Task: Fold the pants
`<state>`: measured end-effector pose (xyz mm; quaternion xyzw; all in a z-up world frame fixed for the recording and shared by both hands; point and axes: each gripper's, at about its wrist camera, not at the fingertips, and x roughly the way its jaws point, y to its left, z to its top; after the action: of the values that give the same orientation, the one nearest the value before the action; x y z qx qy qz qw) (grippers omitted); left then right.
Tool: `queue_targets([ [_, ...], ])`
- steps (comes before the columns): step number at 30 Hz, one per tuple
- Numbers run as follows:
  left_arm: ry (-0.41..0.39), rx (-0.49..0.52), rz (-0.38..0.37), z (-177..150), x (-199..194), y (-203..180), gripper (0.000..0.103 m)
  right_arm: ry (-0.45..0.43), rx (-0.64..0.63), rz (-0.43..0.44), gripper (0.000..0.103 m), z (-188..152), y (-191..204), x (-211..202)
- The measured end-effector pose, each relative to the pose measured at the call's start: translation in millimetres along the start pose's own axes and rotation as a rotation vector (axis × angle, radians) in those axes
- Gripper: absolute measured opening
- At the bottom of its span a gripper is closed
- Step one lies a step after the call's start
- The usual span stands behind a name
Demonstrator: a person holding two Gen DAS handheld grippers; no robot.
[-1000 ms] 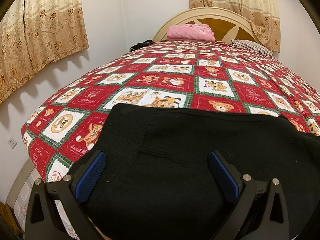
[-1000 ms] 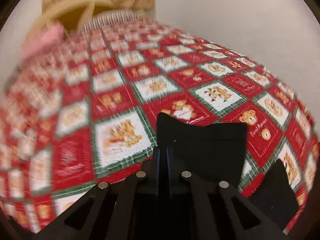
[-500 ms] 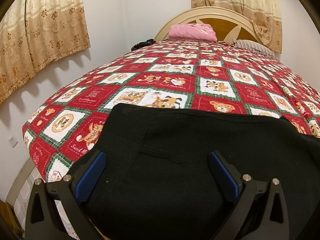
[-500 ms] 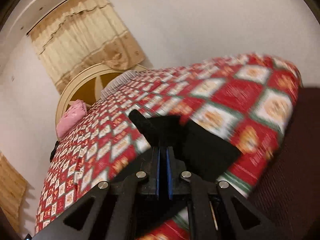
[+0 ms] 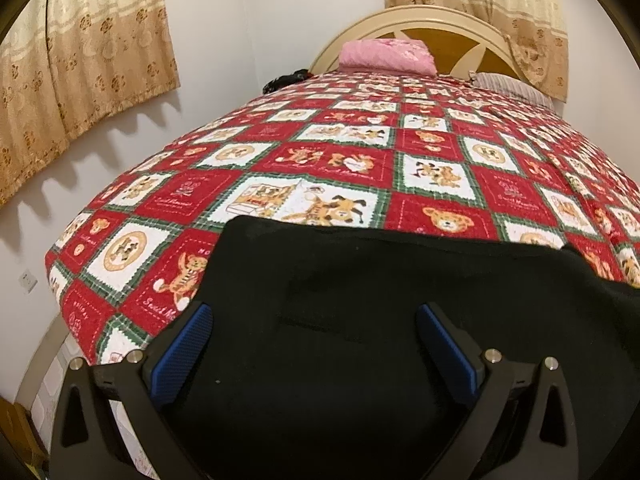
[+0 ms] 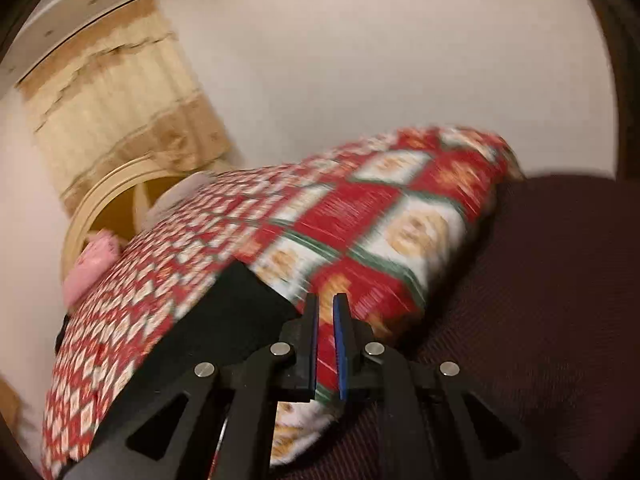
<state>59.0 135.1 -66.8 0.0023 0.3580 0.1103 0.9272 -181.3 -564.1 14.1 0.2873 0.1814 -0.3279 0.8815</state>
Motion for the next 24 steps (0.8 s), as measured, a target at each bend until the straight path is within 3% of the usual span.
queue_targets([
  [4, -0.026, -0.019, -0.031, 3.2, -16.9, -6.5, 0.103, 0.005, -0.061, 0.063, 0.007, 14.4, 18.8, 6.2],
  [8, -0.056, 0.026, -0.066, 5.4, -34.5, -22.3, 0.103, 0.138, -0.276, 0.172, 0.007, 3.1, 68.3, 35.5],
  [13, -0.061, 0.071, -0.145, 2.4, -46.0, -41.2, 0.103, 0.268, -0.404, 0.114, 0.007, -11.8, 93.6, 105.7],
  [15, -0.043, 0.095, -0.125, -2.0, -39.0, -46.4, 0.103, 0.243, -0.398, 0.11, 0.007, -8.5, 91.2, 118.2],
  [19, 0.013, 0.087, -0.039, -6.7, -12.0, -41.0, 0.103, 0.27, -0.265, 0.127, 0.007, 7.3, 81.7, 134.2],
  [21, 0.031, 0.019, -0.107, -5.1, -4.4, -28.1, 0.103, 0.236, -0.237, 0.132, 0.007, 12.8, 85.1, 118.1],
  [22, 0.043, 0.008, -0.118, -3.3, -4.0, -25.1, 0.103, 0.198, -0.239, 0.134, 0.007, 13.2, 89.8, 102.2],
  [24, 0.038, 0.021, -0.102, -1.4, -8.2, -24.8, 0.103, 0.148, -0.252, 0.217, 0.007, 7.0, 97.0, 75.0],
])
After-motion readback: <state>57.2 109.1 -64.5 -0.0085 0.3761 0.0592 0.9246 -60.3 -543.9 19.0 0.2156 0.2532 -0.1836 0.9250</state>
